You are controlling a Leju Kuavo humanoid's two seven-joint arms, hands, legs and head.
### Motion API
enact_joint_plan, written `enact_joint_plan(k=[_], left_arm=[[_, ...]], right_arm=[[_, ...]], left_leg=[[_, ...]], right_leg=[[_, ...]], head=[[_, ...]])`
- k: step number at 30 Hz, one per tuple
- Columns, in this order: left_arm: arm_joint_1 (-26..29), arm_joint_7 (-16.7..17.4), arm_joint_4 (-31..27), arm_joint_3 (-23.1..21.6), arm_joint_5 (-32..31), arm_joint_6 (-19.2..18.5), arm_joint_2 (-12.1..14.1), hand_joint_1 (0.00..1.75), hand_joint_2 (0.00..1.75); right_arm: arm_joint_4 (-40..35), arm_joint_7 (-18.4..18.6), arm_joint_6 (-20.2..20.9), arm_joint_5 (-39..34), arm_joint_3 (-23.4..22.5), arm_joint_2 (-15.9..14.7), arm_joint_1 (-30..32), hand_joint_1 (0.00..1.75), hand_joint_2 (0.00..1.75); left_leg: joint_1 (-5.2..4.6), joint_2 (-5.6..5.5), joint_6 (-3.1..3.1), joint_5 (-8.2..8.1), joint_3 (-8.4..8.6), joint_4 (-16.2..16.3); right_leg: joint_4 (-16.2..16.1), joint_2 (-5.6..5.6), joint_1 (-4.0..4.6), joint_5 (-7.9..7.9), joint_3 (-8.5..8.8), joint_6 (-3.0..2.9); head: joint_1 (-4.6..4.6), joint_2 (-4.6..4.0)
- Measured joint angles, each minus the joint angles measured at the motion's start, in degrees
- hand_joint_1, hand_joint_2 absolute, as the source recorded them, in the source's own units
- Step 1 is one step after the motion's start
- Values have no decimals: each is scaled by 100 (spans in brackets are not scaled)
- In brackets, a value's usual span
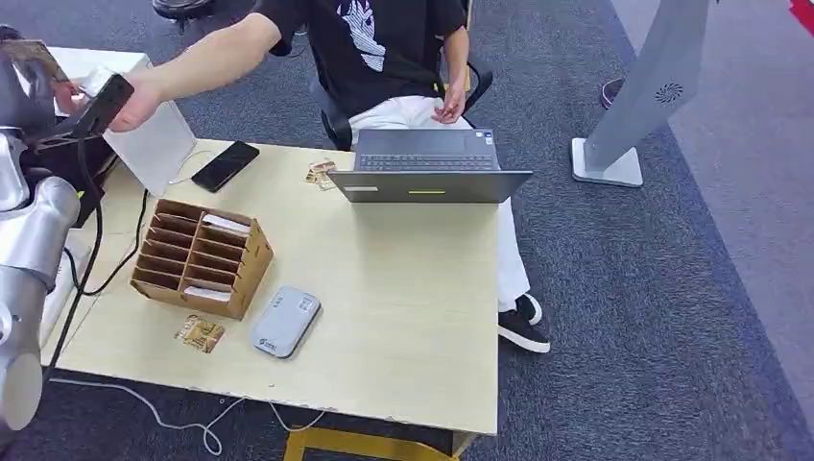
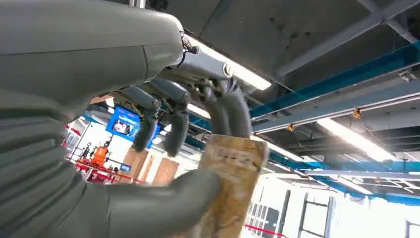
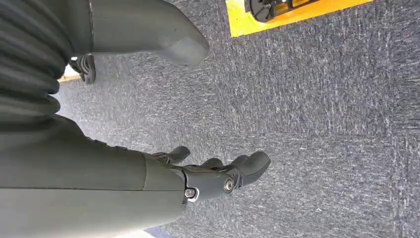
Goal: Pass the card to the sensor for recognition and then transmit it.
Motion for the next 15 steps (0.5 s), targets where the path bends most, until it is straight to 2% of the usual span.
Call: enact_joint_plan(k=[7,12,15], left_arm=[[130,-184,-131,42,151,63,-50,0,175],[394,-437,-617,184,315,66,-92,0,175],[562,-466,-889,225,367,66,-98,0,175]], right_arm=[[4,74,9,72,70,0,-5,0,175],[4,92,37,118,155,0,-8,0,175],[4,90,44,118,195,0,-8,0,175]], left_leg=[[0,0,0,0,1,0],[0,0,0,0,1,0],[0,0,0,0,1,0]], right_leg=[[0,1,0,0,0,0],[0,2,-1,0,1,0],[0,1,-1,0,1,0]], head=[[0,0],[2,0],[2,0]])
